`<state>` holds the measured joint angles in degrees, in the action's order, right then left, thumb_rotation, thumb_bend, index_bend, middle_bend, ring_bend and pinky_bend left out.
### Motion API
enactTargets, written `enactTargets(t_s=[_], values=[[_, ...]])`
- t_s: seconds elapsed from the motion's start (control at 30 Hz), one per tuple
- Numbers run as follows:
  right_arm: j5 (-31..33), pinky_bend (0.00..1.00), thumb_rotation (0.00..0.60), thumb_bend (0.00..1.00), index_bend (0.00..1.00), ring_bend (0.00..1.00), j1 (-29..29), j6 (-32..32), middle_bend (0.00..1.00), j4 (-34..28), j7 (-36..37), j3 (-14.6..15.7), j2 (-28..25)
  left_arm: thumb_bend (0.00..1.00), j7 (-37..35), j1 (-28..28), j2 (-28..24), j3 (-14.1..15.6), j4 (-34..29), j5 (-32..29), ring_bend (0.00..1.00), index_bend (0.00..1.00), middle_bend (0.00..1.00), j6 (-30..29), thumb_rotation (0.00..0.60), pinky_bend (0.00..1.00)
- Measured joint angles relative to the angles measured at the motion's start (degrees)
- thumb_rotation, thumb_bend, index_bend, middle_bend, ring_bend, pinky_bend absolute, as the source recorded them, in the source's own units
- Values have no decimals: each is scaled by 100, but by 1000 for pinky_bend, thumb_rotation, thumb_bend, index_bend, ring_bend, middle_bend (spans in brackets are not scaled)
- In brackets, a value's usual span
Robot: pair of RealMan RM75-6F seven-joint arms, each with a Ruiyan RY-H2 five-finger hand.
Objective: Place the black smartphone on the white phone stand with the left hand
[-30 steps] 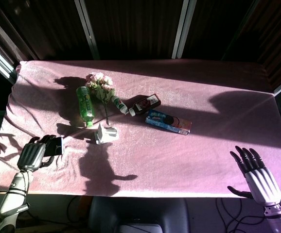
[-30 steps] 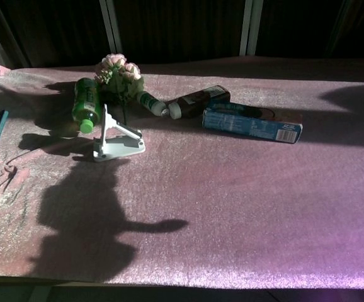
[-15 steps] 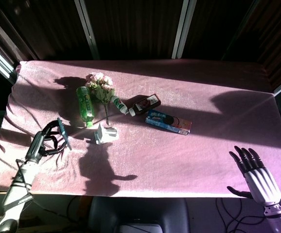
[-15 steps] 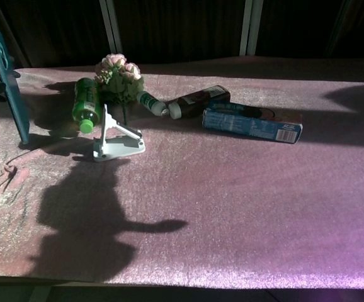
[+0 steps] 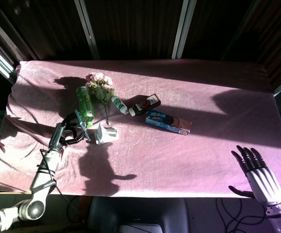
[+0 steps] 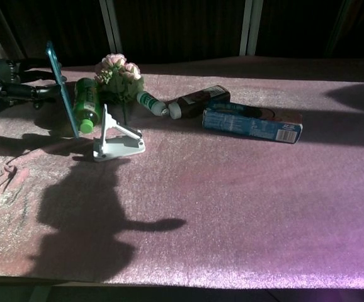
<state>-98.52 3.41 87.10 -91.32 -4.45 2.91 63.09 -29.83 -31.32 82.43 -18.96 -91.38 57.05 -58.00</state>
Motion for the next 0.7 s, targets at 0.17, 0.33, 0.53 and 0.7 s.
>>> enactTargets(t_s=[0.17,0.33,0.53,0.7], values=[[-16,0,600,241,0,0,-8,12,0,-5,-2,9,-6,447,-109,-8,448,1,414,339,725,861,1000,-250,600,200],[-25,0,600,241,0,0,-12,27,0,5,35,12,-10,446,-385,-17,812,82,884,864,722,861,1000,-433,600,194],[-40,0,600,241,0,0,-25,65,0,20,81,12,-26,446,-924,-45,1096,234,1403,1318,713,861,1000,-411,600,190],[-47,0,600,241,0,0,-27,69,0,27,84,13,-26,445,-1146,-59,1234,297,1639,1501,711,861,1000,-378,600,189]])
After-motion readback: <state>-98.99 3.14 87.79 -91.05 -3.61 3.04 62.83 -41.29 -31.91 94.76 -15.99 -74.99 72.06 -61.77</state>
